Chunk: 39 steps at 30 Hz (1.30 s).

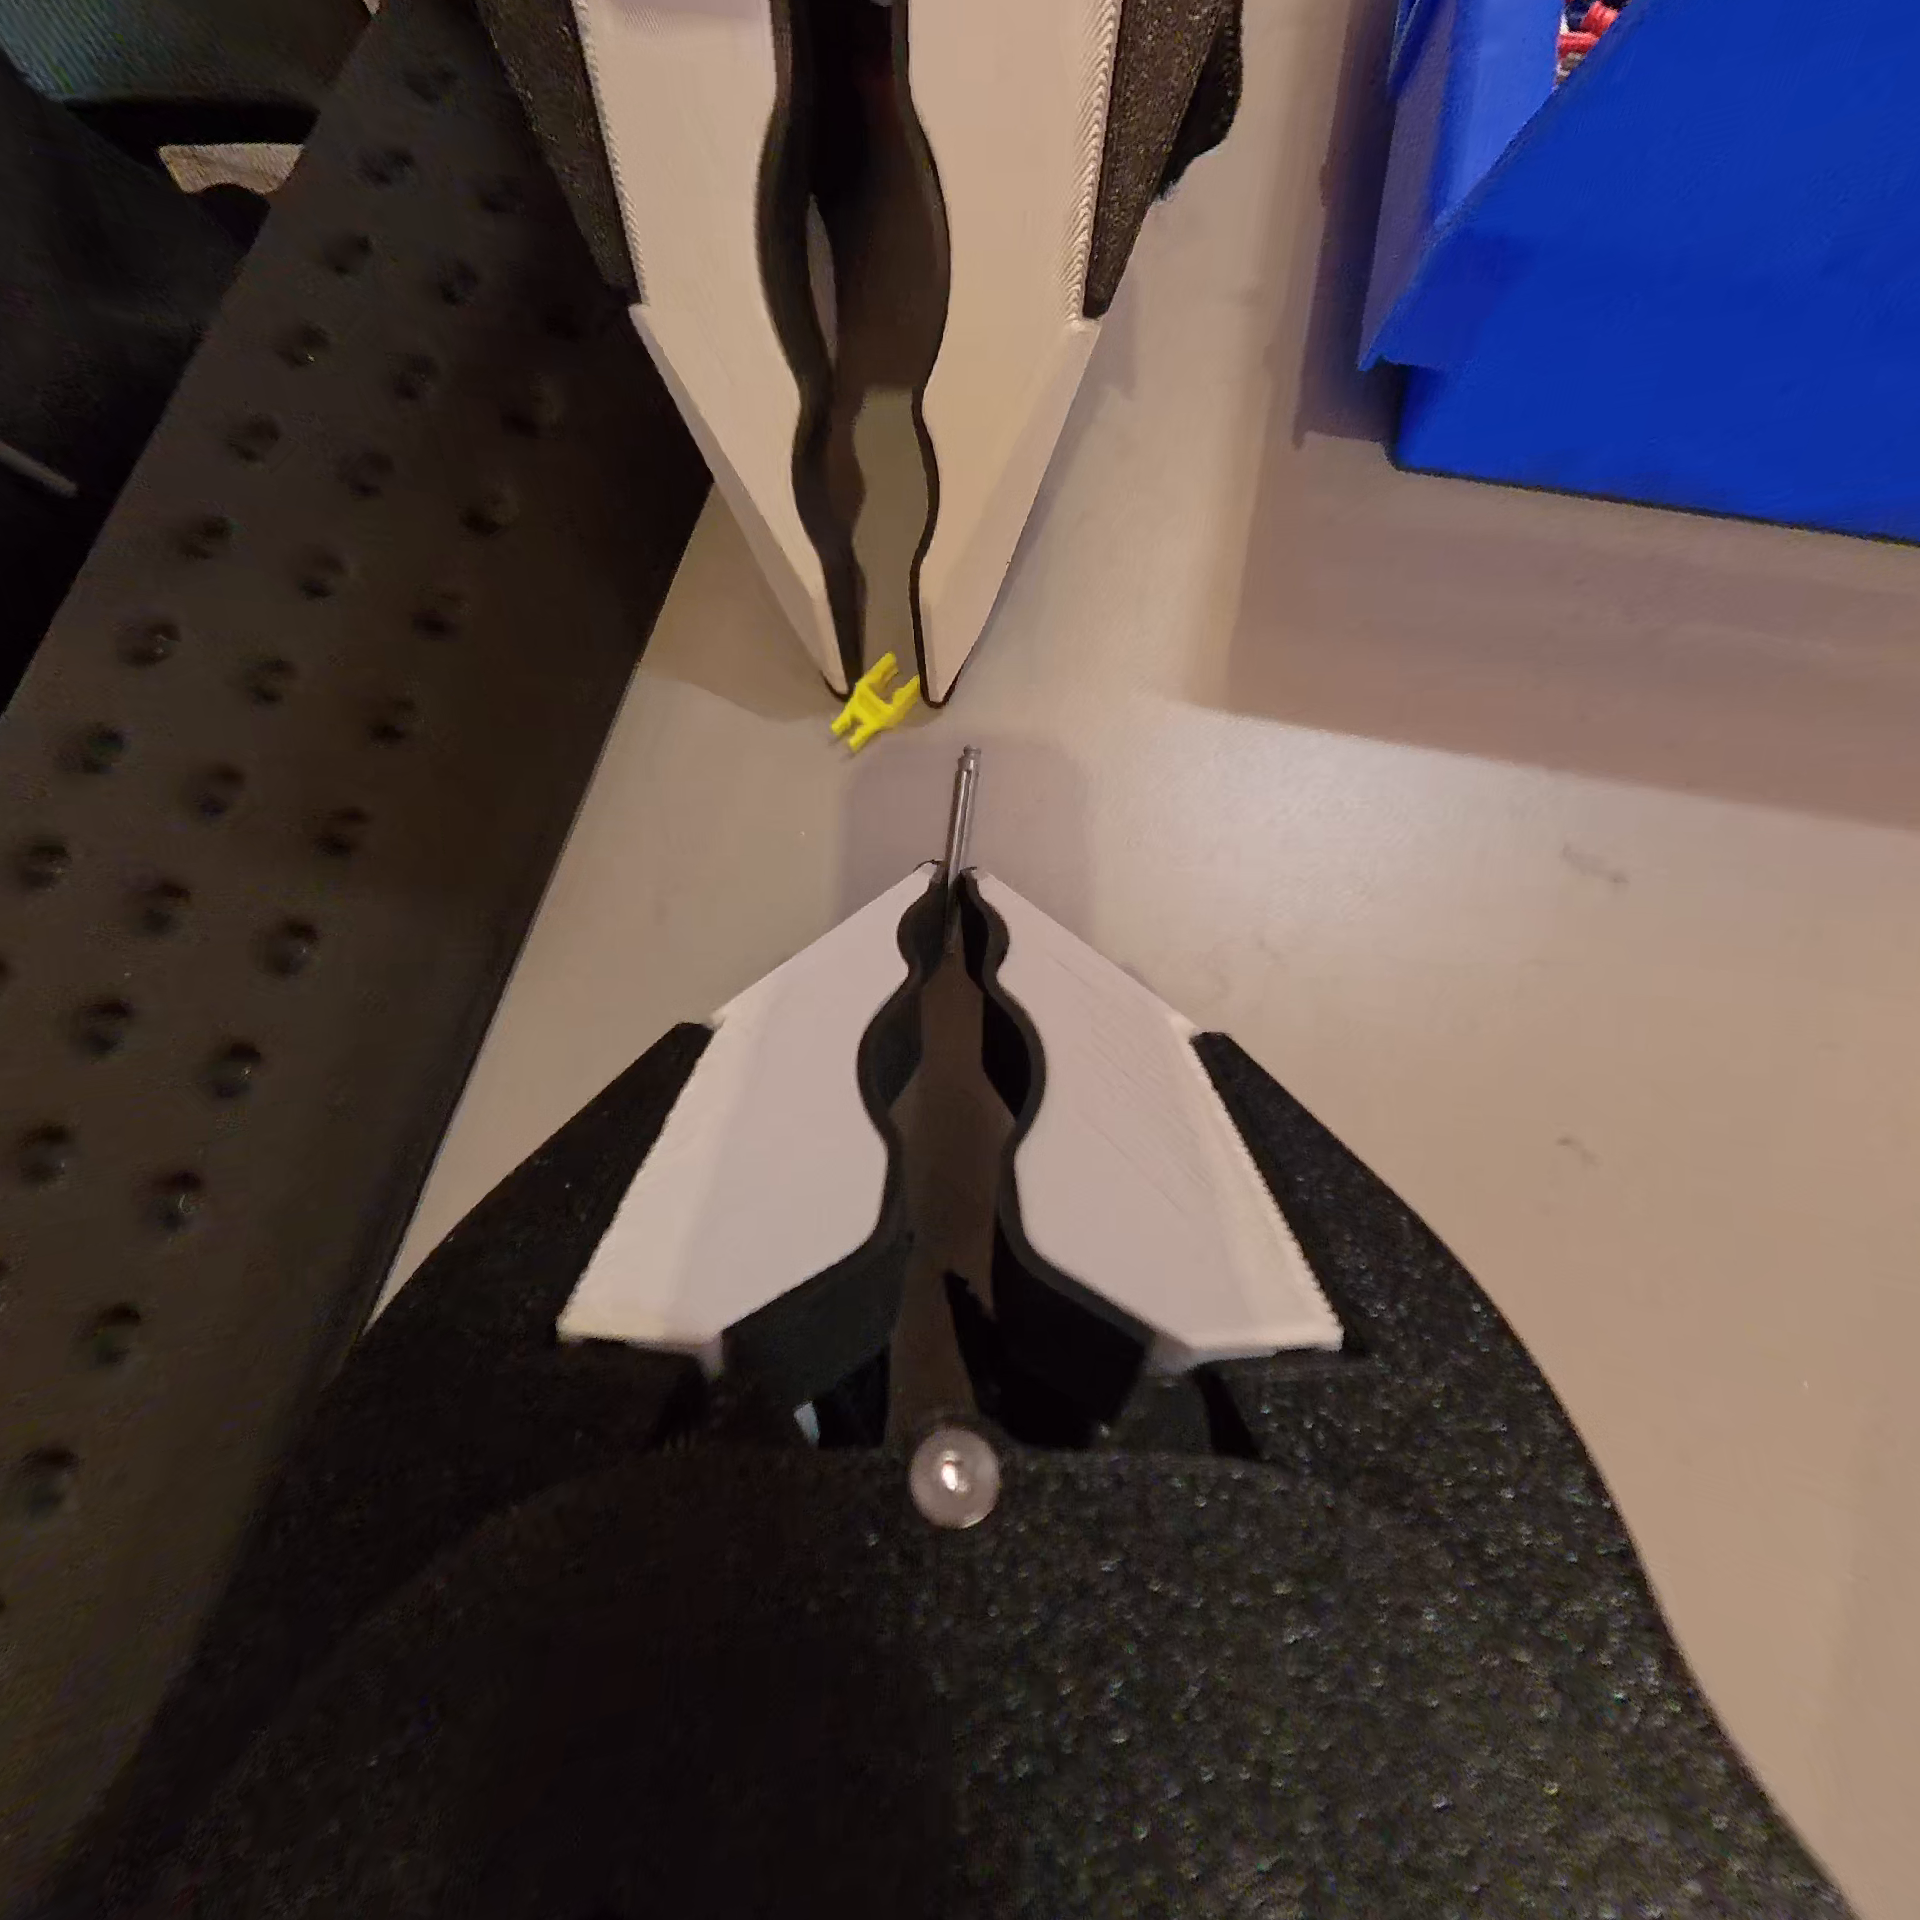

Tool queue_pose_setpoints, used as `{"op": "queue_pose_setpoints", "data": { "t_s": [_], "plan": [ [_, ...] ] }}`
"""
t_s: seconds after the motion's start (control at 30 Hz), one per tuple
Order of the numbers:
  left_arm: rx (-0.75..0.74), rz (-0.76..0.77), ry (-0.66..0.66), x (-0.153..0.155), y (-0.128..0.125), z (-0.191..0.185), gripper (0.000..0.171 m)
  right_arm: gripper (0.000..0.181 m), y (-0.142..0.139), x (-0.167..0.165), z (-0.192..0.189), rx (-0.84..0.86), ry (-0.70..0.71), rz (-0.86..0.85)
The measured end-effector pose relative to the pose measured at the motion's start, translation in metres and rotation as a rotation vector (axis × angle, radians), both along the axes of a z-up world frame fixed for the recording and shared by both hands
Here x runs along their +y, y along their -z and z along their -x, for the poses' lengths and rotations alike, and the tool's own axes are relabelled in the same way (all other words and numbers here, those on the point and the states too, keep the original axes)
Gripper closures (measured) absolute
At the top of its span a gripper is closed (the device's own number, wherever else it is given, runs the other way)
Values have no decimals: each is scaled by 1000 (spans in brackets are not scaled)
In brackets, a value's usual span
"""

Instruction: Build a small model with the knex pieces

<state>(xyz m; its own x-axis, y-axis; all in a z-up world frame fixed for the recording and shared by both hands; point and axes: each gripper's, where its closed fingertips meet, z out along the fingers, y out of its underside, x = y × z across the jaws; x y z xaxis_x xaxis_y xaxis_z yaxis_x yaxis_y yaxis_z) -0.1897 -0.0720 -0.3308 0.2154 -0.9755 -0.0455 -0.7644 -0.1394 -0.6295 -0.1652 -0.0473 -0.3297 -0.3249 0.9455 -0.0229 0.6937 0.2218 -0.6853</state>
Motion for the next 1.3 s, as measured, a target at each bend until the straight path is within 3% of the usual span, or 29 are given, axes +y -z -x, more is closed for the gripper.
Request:
{"op": "queue_pose_setpoints", "data": {
  "t_s": [0.23,0.5,0.67,0.83,1.3],
  "plan": [
    [-88,-25,-126,8,-4,-1,162,179,-9,2,2,57,22,49],
    [-430,-89,-353,36,-62,3,164,179,-51,19,9,277,135,170],
    [-548,-36,-418,39,-73,6,164,180,-71,31,8,384,202,182],
    [-621,2,-455,44,-80,4,164,180,-80,26,8,440,180,126],
    [-430,86,-494,49,-46,0,164,181,-40,22,-2,274,142,3]
  ]
}}
